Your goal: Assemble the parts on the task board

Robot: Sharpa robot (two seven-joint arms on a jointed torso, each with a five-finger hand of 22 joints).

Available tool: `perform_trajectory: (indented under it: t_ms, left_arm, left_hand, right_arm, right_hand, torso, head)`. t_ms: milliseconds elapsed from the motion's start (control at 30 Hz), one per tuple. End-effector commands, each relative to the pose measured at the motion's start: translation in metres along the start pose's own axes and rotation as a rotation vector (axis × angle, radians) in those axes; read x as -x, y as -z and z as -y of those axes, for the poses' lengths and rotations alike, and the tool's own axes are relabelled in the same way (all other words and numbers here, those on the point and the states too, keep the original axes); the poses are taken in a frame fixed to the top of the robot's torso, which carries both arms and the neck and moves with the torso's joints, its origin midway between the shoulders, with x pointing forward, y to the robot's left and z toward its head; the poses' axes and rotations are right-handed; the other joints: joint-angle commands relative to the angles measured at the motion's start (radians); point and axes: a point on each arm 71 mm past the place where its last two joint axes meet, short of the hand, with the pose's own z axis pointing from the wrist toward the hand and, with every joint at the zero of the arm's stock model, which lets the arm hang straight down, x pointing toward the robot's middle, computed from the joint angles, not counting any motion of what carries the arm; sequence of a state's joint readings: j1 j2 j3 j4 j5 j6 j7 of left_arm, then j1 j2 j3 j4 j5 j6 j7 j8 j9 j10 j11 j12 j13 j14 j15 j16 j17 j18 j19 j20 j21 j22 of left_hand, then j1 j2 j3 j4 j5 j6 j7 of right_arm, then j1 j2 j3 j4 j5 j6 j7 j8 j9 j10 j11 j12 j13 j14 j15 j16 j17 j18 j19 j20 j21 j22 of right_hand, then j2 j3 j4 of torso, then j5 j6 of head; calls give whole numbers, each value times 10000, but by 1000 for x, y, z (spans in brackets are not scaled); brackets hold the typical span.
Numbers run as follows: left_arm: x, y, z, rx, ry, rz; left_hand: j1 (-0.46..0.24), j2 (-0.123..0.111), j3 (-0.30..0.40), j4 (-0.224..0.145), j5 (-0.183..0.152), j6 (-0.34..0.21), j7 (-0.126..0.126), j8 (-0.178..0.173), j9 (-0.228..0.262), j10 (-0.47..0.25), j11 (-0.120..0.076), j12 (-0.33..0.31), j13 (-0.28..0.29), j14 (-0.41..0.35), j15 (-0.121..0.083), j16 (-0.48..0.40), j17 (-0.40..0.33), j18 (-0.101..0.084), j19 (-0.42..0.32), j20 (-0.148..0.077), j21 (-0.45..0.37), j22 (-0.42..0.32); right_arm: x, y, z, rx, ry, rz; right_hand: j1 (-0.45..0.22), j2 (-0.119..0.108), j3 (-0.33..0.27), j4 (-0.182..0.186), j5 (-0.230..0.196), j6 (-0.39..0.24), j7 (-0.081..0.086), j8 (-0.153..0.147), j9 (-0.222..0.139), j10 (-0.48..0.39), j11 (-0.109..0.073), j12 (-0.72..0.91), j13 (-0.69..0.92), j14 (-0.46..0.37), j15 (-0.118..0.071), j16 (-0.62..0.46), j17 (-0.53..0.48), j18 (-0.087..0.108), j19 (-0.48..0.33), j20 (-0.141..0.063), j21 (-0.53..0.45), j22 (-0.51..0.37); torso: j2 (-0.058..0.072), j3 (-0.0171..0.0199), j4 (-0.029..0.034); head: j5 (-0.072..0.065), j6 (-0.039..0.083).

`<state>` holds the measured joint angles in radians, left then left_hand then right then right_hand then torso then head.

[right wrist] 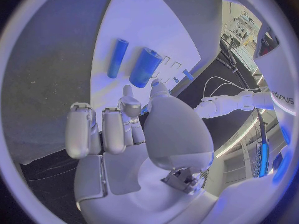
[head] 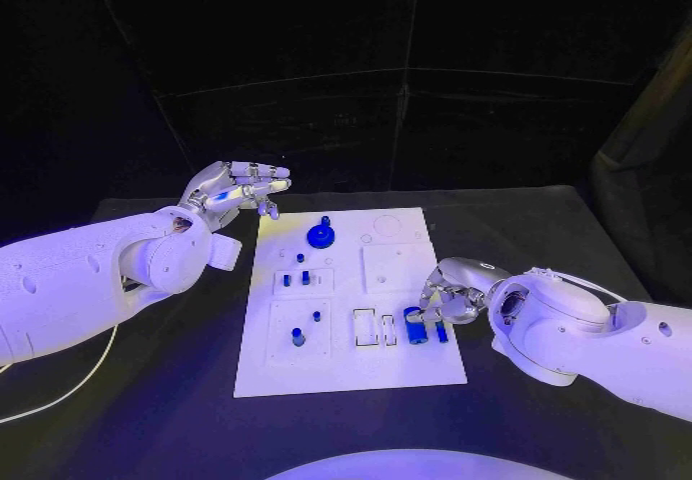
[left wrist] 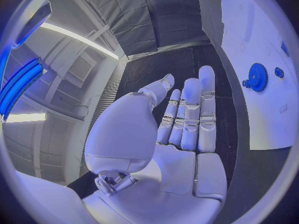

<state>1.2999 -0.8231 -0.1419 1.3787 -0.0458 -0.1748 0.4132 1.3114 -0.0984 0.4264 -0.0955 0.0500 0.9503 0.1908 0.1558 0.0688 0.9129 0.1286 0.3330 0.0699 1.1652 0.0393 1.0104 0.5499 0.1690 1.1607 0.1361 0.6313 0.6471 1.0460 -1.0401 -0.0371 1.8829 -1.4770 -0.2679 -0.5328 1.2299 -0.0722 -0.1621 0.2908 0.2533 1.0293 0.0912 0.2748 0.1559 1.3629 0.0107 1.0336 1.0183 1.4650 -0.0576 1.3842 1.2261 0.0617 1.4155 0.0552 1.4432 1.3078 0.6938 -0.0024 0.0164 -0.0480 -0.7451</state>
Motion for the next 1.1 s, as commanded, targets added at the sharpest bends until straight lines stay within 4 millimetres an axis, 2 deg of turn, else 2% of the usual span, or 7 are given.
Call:
perform_trajectory:
  t_ms: [33, 267, 633, 767, 867, 967, 1100]
  left_arm:
    - [-1, 0, 1, -42, 86, -109]
    - [0, 0, 0, -16, 85, -108]
    - [-1, 0, -1, 80, 106, -165]
    - [-1, 1, -1, 112, 113, -180]
    - [0, 1, -1, 126, 115, -183]
    - [0, 2, -1, 135, 118, -189]
    - [0, 2, -2, 148, 123, -199]
  left_hand:
    - [7, 99, -46, -12, 8, -28, 31, 38, -12, -60, 24, 51, -9, -94, 5, -16, -9, 137, -70, -5, -39, -16]
    - [-4, 101, -60, -8, 7, -31, 32, 42, -11, -71, 25, 62, -9, -97, 7, -12, -17, 137, -70, -2, -45, -21]
    - [-12, 94, -77, -9, 8, -38, 32, 43, -12, -87, 27, 69, -9, -101, 9, -9, -24, 136, -70, -1, -51, -26]
    - [-13, 92, -85, -11, 8, -43, 31, 44, -13, -100, 27, 72, -10, -104, 10, -7, -28, 136, -71, 0, -55, -29]
    - [-12, 91, -89, -13, 8, -46, 30, 44, -13, -109, 28, 73, -11, -106, 11, -6, -31, 136, -72, 1, -57, -31]
    - [-12, 91, -91, -13, 8, -47, 30, 44, -13, -112, 28, 74, -11, -107, 11, -6, -32, 137, -72, 1, -58, -31]
    - [-12, 91, -91, -13, 8, -47, 30, 44, -13, -112, 28, 74, -11, -107, 11, -6, -32, 137, -72, 1, -58, -31]
  right_arm:
    - [-5, -1, 0, -67, 576, -315]
    - [-10, -3, -1, -44, 906, -493]
    - [-19, -7, -7, 45, 1152, -858]
    - [-22, -8, -7, 41, 1274, -918]
    - [-22, -8, -8, 73, 1207, -693]
    - [-19, -6, -10, 141, 941, -263]
    - [-15, -1, -12, 205, 399, 235]
  right_hand:
    - [-123, 18, -78, 3, 36, -72, 2, 66, 28, -74, 11, 55, 25, 482, 17, 54, 16, -90, 60, 20, 46, 452]
    - [-175, 12, -126, 11, 16, -75, -1, 104, 59, -93, 9, 35, 34, 480, 18, 54, 14, -89, 56, 22, 45, 453]
    - [-169, 45, -130, 1, 22, -79, -3, 128, 79, -133, 9, -36, -17, 473, 18, 42, -5, -86, 45, 23, 38, 443]
    - [178, 258, -68, -87, 373, -83, -24, 251, 188, -156, -5, -31, 95, 470, 5, 55, 26, -90, 49, 17, 48, 470]
    - [568, 603, 90, -189, 715, 30, -69, 395, 299, -127, -52, -1, 198, 485, -25, 100, 108, -97, 68, -1, 68, 507]
    - [755, 844, 156, -222, 978, 190, -138, 538, 426, -33, -112, 98, 355, 517, -71, 191, 268, -120, 141, -40, 131, 613]
    - [824, 977, 144, -204, 1165, 366, -229, 671, 566, 58, -186, 161, 473, 551, -128, 297, 455, -143, 212, -89, 193, 717]
  torso:
    - [8, 1, -2]
    - [-2, -7, 22]
    - [-2, -20, 7]
    - [3, -12, 7]
    - [-6, -16, -3]
    - [-9, -10, -10]
    - [-9, -1, -6]
  head:
    - [-1, -42]
    - [0, -63]
    - [43, -78]
    - [57, -88]
    - [67, -90]
    - [84, -76]
    - [89, -66]
